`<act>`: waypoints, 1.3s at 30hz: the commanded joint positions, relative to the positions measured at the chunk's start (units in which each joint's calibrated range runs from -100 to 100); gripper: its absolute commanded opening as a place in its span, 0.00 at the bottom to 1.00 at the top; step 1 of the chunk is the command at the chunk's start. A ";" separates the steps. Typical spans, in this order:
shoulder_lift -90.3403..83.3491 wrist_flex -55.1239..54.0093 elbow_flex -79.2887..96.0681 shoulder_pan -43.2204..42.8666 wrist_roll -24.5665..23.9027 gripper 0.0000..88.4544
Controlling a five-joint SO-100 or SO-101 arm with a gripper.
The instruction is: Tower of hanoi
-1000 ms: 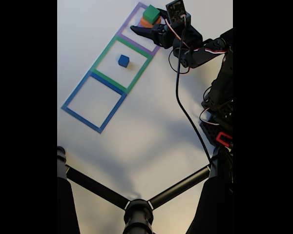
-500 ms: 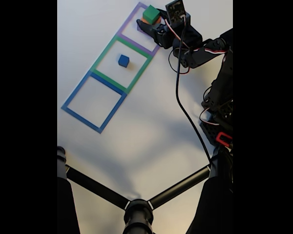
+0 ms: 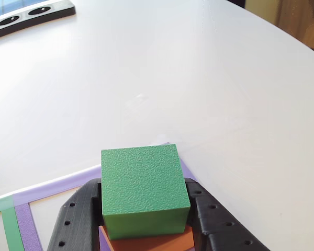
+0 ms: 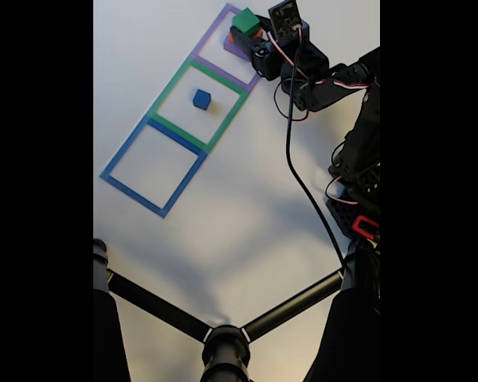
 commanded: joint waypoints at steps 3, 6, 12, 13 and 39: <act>-4.66 1.54 -0.55 -1.05 0.00 0.08; -6.58 4.05 -0.55 -1.20 0.00 0.08; -14.19 15.30 -2.45 -2.19 0.00 0.08; -15.15 17.00 -3.09 -2.34 0.00 0.08; -38.63 111.38 -55.79 -9.89 0.00 0.08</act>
